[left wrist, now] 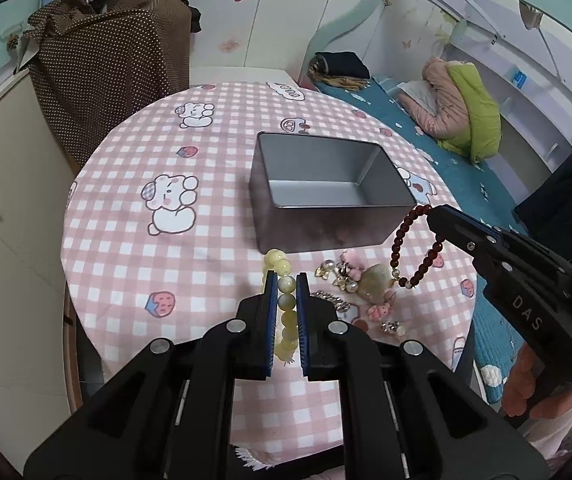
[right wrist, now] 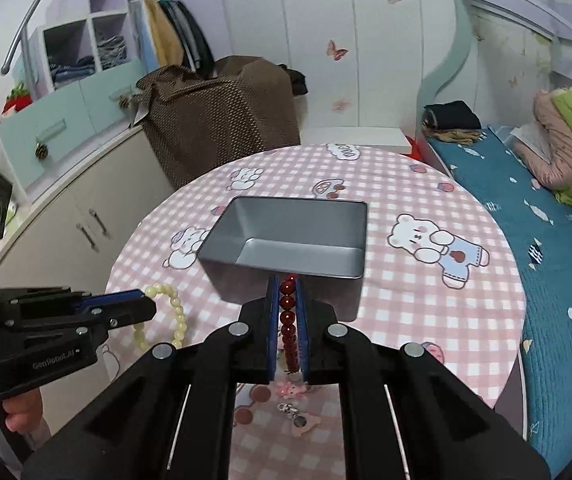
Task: Organize jewelry
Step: 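Grasp the dark red bead bracelet with the right tool while the left holds the cream bracelet, then carry the cream bracelet over the tin with the left tool while the right carries the red bracelet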
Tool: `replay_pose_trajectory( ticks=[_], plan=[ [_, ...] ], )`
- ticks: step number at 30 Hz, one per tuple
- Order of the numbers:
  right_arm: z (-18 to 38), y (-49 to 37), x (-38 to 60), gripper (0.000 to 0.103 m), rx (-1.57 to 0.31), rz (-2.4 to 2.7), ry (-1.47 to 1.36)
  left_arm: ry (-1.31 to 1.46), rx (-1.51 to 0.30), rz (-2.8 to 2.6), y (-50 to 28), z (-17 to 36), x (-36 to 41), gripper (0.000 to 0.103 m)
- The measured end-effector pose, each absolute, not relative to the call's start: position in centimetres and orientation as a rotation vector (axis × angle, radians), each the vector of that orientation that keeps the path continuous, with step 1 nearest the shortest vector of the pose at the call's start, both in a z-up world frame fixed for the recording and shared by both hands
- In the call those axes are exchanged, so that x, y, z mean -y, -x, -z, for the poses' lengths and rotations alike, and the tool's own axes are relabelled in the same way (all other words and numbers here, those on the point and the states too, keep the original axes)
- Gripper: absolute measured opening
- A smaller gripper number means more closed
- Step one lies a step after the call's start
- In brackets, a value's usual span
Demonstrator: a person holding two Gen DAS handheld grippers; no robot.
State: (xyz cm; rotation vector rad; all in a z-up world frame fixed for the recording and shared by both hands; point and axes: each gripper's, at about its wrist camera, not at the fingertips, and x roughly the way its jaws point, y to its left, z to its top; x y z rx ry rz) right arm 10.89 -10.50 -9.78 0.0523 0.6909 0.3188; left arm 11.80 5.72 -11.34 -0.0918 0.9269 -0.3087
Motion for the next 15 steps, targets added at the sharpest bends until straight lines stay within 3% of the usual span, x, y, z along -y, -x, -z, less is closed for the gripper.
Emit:
replay_pose_trajectory(
  ticks=[15],
  plan=[
    [6.9,-12.2,12.6,0.007,-0.580,-0.334,-0.095,0.118,-0.872,0.359,-13.3,8.8,-4.3,0.009]
  ],
)
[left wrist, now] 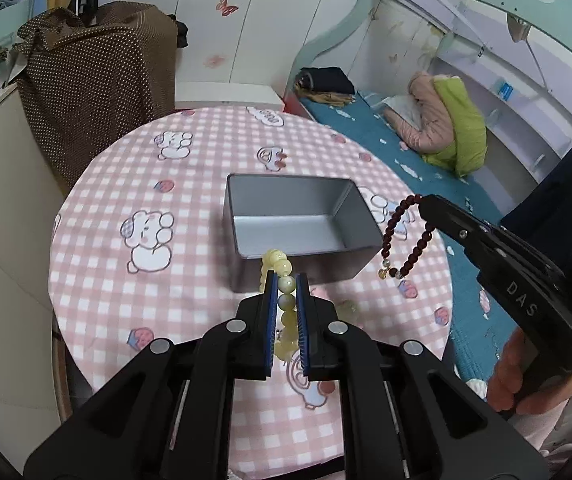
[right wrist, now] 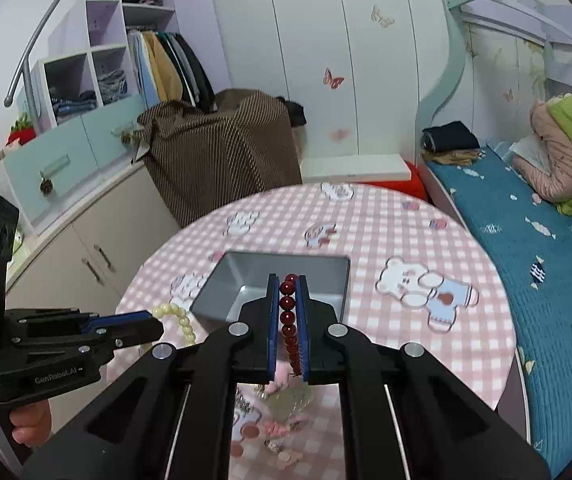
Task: Organize jewelry
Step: 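Carry the cream bracelet over the tin with the left tool while the right carries the red bracelet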
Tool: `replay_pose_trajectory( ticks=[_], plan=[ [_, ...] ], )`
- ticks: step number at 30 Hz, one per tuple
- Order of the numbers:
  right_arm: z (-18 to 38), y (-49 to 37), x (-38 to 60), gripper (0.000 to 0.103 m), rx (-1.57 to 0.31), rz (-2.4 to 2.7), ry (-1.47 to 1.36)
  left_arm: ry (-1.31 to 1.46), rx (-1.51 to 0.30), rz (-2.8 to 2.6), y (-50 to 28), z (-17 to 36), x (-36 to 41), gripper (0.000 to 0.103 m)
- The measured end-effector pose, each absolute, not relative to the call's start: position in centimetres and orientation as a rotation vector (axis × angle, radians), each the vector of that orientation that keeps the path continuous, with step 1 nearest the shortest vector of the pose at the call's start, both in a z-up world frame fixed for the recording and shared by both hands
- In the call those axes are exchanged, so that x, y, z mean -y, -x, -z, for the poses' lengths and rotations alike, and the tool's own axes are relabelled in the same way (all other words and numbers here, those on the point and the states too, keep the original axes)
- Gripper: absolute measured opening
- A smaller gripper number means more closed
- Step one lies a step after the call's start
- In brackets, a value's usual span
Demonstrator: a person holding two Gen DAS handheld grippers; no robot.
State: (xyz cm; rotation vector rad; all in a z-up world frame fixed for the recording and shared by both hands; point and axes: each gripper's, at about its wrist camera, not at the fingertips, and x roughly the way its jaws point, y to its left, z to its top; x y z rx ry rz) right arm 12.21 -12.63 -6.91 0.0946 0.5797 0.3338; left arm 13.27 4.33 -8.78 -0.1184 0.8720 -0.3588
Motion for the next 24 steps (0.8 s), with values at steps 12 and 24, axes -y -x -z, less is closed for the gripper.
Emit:
replay_pose_trajectory(
  ticks=[12,24],
  plan=[
    [5.9,-15.0,13.9,0.007,-0.520,-0.332,-0.134,0.158,-0.811,0.350,-17.2,6.3,-3.8,0.009],
    [7.0,-18.1,15.8,0.007,-0.547,-0.296,-0.163,0.148,-0.898,0.346,-22.7,9.3,-1.4,0.009]
  ],
)
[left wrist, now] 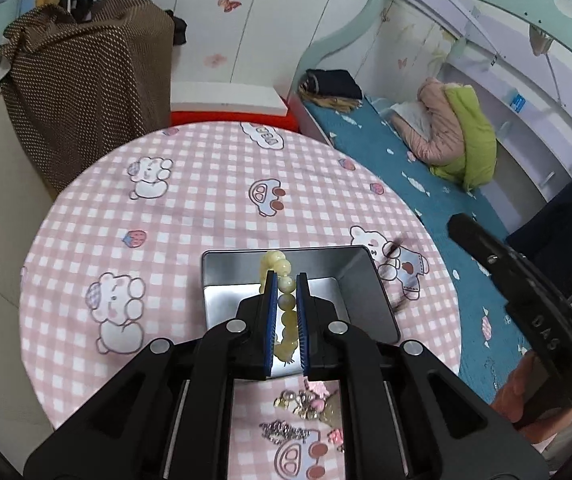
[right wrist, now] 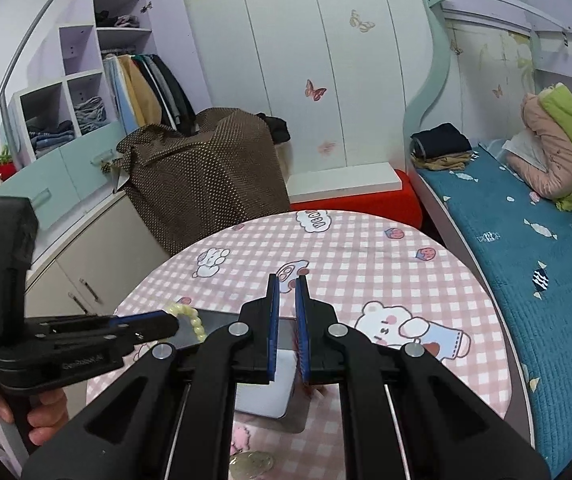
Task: Organize jewelry
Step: 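Carry the cream bracelet over the tin with the left tool while the right carries the red bracelet, then open the left tool to drop the cream bracelet while the right lowers the red bracelet into the tin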
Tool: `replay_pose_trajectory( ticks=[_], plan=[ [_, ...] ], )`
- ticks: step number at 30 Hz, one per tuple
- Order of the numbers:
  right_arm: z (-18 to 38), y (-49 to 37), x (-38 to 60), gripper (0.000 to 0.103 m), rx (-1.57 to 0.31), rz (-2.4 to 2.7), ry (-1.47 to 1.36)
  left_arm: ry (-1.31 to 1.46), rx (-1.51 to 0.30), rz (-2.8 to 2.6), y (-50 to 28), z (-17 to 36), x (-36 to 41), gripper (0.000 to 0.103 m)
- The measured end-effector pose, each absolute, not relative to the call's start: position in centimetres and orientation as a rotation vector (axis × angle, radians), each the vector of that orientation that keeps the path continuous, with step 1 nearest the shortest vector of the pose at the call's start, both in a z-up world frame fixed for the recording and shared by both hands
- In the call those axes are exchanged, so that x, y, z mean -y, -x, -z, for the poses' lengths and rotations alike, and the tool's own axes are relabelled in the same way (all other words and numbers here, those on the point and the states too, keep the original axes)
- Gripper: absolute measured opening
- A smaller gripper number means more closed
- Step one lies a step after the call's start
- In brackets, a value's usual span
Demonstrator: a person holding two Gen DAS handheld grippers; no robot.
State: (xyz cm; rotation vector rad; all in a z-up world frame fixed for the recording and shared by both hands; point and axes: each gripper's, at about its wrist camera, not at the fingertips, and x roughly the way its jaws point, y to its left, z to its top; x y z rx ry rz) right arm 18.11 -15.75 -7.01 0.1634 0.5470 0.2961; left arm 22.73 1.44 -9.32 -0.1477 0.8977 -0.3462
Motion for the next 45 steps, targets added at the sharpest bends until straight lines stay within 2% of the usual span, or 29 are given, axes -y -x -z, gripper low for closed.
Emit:
replay_pose_trajectory(
  ticks=[16,22,28,33,34,36,37,38,45],
  plan=[
    [10.2,-20.5,17.9,0.010,-0.643,-0.212,-0.180,0.134,-0.983,0.295,-26.1,13.3,-1.3,0.009],
    [14.7,-22.7,18.3,0.025,-0.787,-0.091,-0.116,0.149,-0.983,0.291,-25.8,13.5,-2.3,0.009],
    [17.9,-23.8,18.0,0.026,-0.877,-0.078,-0.071,0.165,-0.982,0.332,-25.6,13.3,-2.2,0.010],
    [18.3,-23.5,17.0,0.031,-0.871,-0.118,-0.015,0.195,-0.966,0.407,-25.7,12.5,-1.7,0.009],
    [18.3,-23.6,16.8,0.031,-0.869,-0.116,0.003,0.185,-0.964,0.405,-25.7,12.5,-1.6,0.010],
    [18.4,-23.6,16.9,0.024,-0.870,-0.104,0.016,0.175,-0.977,0.398,-25.9,13.0,-1.5,0.010],
    [18.3,-23.6,17.0,0.013,-0.869,-0.092,0.011,0.180,-0.988,0.393,-26.0,13.3,-1.6,0.010],
    [18.3,-23.7,17.4,0.007,-0.869,-0.081,-0.002,0.186,-0.996,0.387,-26.1,13.6,-1.8,0.010],
    [17.3,-23.2,18.8,0.007,-0.833,-0.074,-0.090,0.175,-0.997,0.341,-25.7,14.0,-2.9,0.010]
  ],
)
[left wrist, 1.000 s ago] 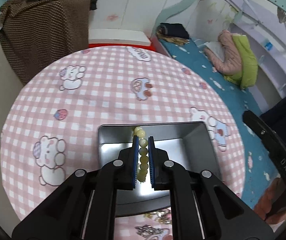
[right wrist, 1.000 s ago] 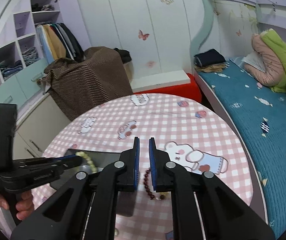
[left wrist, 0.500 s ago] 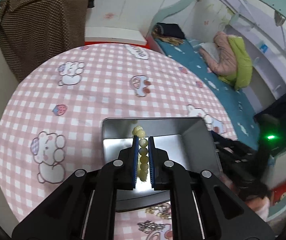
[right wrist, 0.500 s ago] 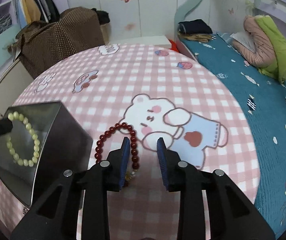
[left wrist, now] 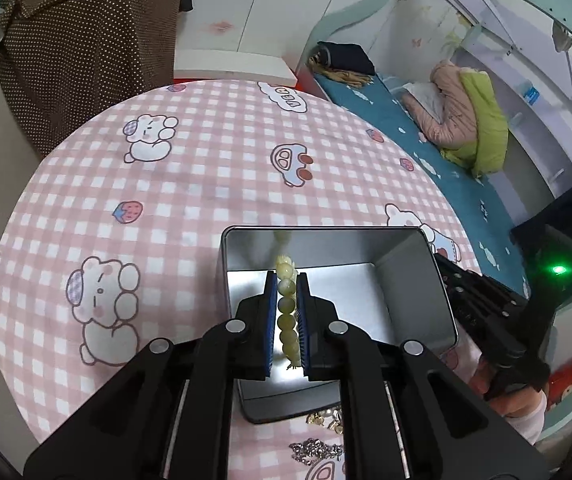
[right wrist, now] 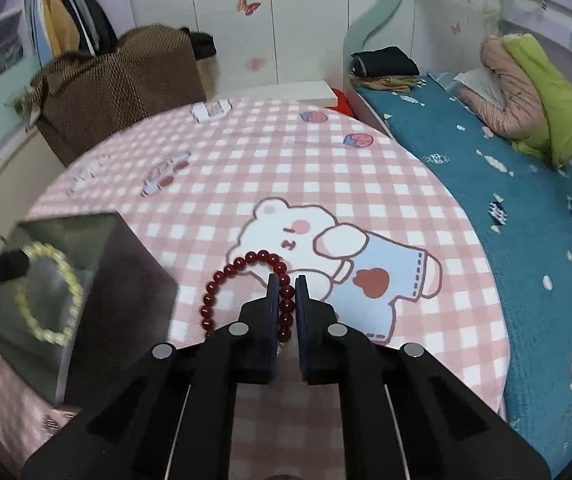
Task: Organize jewelry
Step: 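Open the left tool to drop the cream bracelet while the right lowers the red bracelet into the tin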
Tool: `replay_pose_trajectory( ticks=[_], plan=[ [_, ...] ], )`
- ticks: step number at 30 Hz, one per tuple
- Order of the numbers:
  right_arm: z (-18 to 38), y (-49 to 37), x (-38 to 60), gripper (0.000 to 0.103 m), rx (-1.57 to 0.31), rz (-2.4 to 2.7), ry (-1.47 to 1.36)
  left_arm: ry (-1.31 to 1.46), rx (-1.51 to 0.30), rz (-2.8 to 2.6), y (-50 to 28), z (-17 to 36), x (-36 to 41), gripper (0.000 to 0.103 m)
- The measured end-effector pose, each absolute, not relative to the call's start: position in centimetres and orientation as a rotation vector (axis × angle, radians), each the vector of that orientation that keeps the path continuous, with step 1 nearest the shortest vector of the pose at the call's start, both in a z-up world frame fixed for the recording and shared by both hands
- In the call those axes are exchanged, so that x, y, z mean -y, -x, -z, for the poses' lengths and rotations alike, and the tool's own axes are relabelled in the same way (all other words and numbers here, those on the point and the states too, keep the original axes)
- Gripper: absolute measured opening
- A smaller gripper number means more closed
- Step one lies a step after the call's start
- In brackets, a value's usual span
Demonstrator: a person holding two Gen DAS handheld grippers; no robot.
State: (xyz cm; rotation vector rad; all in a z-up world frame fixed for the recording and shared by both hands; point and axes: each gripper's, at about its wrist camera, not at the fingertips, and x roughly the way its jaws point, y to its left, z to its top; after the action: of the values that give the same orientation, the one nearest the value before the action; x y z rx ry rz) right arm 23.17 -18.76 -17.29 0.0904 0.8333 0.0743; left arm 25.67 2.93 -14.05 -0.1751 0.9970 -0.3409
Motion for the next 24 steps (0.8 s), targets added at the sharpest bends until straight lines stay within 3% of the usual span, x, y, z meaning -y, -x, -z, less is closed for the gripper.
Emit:
replay_pose_trajectory(
  ticks=[6,17,24],
  plan=[
    [14.0,-21.7,18.4,0.007,-0.741,-0.060,-0.077,0.176,-0.966,0.346,-24.9,13.0,-3.3,0.016],
    [7.5,-18.8,14.8,0.007,-0.570,-0.197,-0.057,0.166,-0.905,0.311,-22.9,11.0,-4.7,0.016],
    [6.9,-18.1,10.6,0.007,-0.573,-0.332,-0.032,0.149,-0.873,0.280,-21.7,10.0,-6.1,0.016]
  ],
)
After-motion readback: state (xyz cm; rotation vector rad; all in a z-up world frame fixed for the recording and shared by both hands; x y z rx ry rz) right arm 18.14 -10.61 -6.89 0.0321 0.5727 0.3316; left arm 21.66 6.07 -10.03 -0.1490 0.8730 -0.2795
